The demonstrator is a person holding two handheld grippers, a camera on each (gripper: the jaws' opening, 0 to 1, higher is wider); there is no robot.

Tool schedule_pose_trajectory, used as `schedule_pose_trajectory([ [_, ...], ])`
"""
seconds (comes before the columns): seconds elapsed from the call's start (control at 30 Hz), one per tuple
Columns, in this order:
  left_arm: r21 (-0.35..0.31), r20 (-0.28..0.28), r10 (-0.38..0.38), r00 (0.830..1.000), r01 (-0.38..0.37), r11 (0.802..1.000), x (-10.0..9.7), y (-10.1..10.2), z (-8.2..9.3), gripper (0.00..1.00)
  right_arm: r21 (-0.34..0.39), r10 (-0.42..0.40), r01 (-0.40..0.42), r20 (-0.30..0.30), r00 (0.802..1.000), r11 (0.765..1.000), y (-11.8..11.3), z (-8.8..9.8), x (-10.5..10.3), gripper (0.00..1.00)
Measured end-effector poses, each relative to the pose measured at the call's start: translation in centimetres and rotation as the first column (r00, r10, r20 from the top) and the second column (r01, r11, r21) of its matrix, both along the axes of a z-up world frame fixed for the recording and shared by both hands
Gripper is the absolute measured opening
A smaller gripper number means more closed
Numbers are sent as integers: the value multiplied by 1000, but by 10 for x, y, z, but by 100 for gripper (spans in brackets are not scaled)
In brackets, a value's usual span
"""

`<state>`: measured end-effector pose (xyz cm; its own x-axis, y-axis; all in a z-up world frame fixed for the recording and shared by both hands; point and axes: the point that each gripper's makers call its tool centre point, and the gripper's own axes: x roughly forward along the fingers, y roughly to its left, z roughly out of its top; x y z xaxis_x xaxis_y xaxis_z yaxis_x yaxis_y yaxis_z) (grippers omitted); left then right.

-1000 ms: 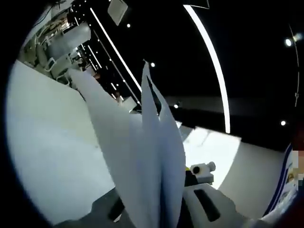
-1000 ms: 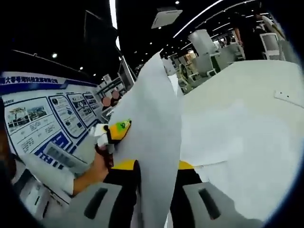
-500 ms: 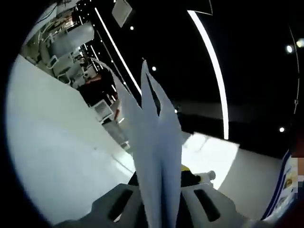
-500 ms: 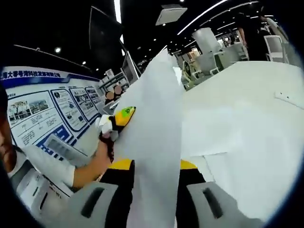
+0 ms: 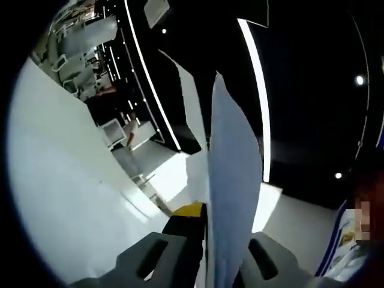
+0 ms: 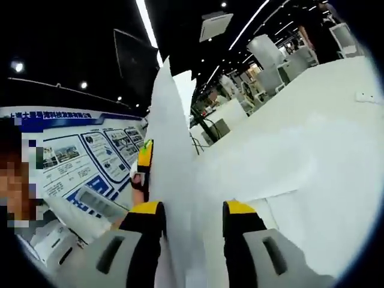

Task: Organize the stack of printing papers by aligning and flattening the scattered papers on the table

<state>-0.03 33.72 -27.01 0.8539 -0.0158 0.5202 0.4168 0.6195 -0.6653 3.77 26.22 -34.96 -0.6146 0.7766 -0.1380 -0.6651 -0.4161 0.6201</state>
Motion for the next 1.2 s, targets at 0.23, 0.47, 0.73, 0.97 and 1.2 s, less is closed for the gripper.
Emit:
schedule_pose_trajectory([
  [0.23, -4, -3, 6, 1000, -6, 1000, 0, 0, 0, 6, 41, 105, -101, -137, 985, 994, -6, 19, -14, 4],
  [0.47, 57, -82, 110, 990, -106, 993, 10, 11, -14, 8, 64, 76, -68, -137, 988, 996, -11, 26, -12, 0],
  [0.73, 131, -114, 182, 977, -167, 977, 16, 18, -19, 26, 101, -43, 65, -207, 977, 993, -7, 42, 14, 0],
  [0.97, 173, -143, 182, 973, -156, 972, 19, 13, -23, 27, 119, -141, 173, -239, 961, 978, 0, 52, 34, 0],
  [1.2, 177, -163, 200, 966, -171, 969, 21, 14, -27, 23, 163, -170, 193, -148, 974, 968, 13, 55, 31, 6],
])
